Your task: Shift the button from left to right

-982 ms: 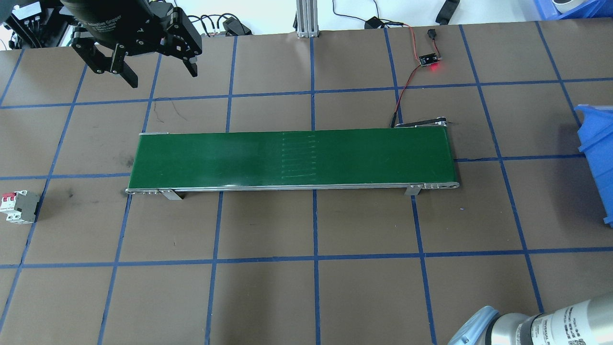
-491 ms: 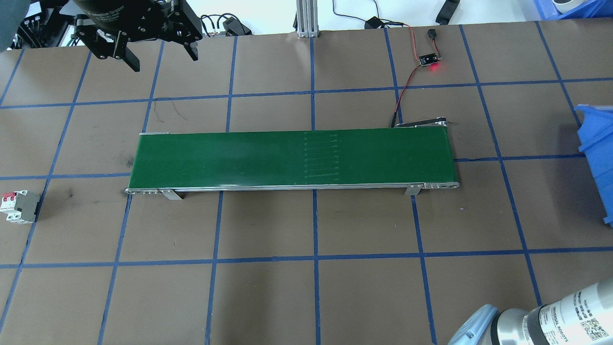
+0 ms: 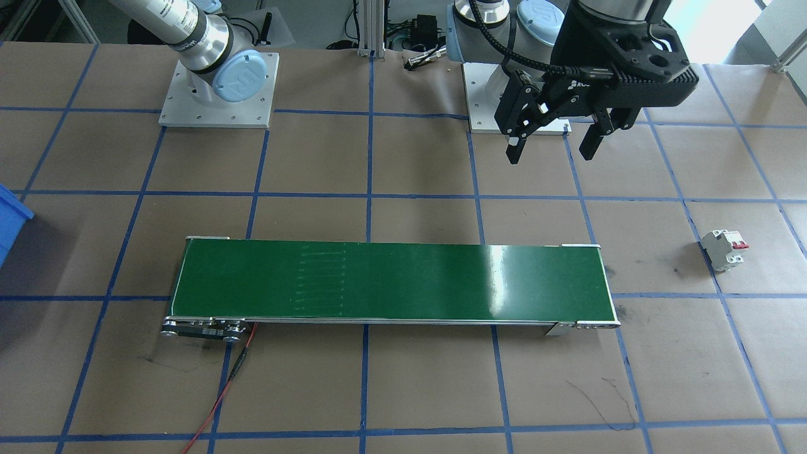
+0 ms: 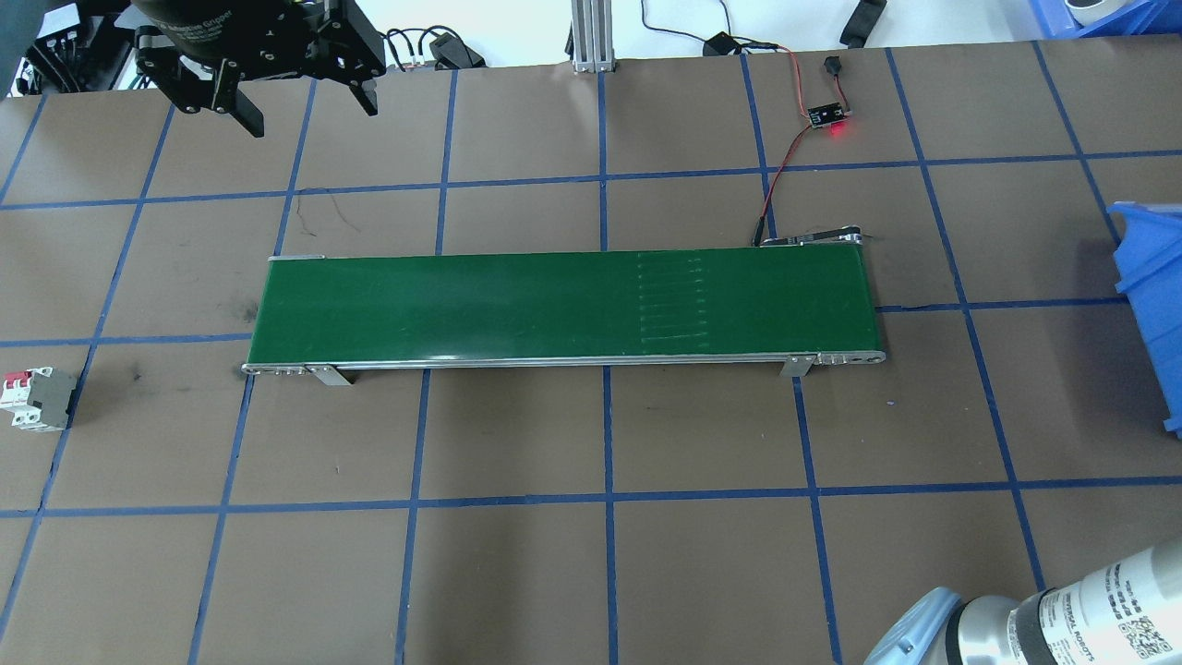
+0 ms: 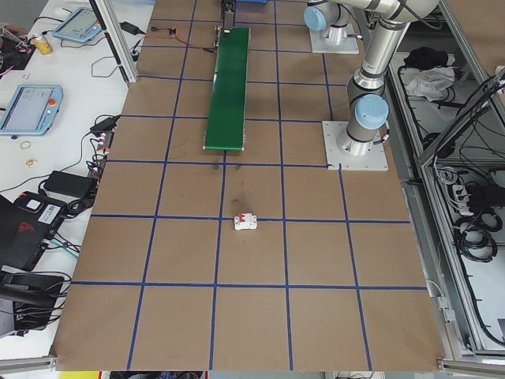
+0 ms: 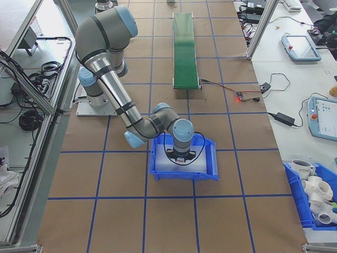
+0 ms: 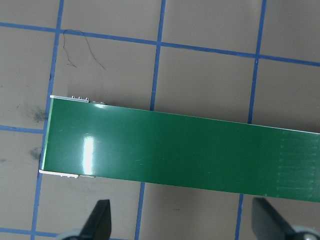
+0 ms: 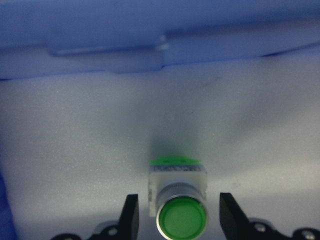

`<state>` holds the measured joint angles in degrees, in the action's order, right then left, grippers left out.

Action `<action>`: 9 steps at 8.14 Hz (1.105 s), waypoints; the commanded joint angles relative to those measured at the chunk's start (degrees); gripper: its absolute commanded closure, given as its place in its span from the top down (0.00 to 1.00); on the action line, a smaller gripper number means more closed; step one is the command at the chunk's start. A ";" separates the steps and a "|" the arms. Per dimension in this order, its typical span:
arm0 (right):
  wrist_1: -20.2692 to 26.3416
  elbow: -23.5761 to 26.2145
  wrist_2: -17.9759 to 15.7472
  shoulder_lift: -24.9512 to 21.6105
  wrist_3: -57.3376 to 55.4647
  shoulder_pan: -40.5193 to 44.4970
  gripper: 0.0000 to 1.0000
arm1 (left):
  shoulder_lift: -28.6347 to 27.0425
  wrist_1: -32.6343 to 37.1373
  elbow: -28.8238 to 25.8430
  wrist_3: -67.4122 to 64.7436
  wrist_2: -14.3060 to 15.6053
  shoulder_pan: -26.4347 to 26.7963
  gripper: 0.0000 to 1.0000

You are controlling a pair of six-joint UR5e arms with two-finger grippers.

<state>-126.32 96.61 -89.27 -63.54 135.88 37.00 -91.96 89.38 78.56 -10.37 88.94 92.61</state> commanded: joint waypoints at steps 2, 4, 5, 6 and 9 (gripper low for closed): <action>13.13 -0.54 -0.46 -10.86 -9.26 0.35 0.85 | 0.11 0.71 1.42 0.00 0.17 0.03 1.00; 22.74 -0.72 -0.73 -20.61 -20.25 1.05 0.89 | 0.29 0.18 0.90 0.00 0.26 0.03 1.00; 27.39 -0.90 -0.90 -24.31 -26.22 3.23 0.90 | 0.64 0.27 0.72 0.00 0.26 0.03 1.00; 30.31 -1.51 -0.91 -26.26 -32.11 5.78 0.90 | 0.73 0.71 0.89 0.00 0.18 0.03 1.00; 41.39 -3.79 -0.21 -31.98 -58.28 18.76 0.96 | 1.87 1.41 1.51 0.00 0.18 0.03 1.00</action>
<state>-91.13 94.02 -89.97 -91.92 93.10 47.36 -90.95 90.11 79.68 -10.37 89.16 92.64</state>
